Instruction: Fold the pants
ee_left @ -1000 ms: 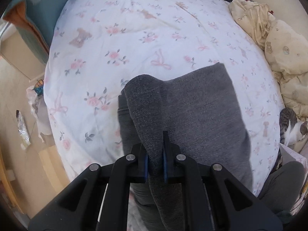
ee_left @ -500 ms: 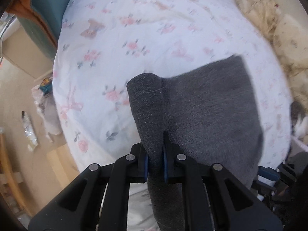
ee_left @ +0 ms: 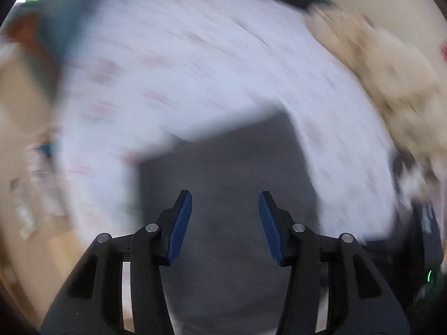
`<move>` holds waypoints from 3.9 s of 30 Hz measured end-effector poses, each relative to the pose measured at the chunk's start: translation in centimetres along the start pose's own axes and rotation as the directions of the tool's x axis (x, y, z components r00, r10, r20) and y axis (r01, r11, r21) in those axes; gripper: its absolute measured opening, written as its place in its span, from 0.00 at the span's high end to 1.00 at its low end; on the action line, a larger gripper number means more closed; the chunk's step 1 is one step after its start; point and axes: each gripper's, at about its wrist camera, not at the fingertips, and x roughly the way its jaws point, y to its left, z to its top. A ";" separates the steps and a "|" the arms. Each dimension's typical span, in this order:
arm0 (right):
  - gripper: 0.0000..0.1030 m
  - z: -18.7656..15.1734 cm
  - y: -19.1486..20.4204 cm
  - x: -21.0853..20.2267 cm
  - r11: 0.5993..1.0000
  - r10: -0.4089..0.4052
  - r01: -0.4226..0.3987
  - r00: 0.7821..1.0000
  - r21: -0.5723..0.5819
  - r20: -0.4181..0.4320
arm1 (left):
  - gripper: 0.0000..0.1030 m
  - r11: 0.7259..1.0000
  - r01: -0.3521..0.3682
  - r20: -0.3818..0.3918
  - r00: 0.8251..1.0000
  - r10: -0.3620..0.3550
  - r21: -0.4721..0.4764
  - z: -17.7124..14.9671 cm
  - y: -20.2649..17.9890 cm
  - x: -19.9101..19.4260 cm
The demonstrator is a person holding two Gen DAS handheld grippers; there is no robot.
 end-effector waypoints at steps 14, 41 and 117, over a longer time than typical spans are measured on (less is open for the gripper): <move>0.00 -9.9 -7.2 3.6 0.598 0.393 -0.451 0.885 0.662 0.248 | 0.52 0.995 -0.070 -0.112 0.992 0.062 -0.067 0.8 -0.1 3.4; 0.31 3.5 -25.8 -3.2 0.737 0.199 -0.288 0.957 0.612 0.211 | 0.47 0.991 0.129 0.004 0.992 -0.129 -0.044 5.2 -3.1 3.3; 0.99 5.1 -19.3 -8.7 0.910 -0.191 0.103 0.964 0.402 0.186 | 0.93 0.940 0.078 0.145 0.989 -0.031 -0.331 1.7 -2.5 1.8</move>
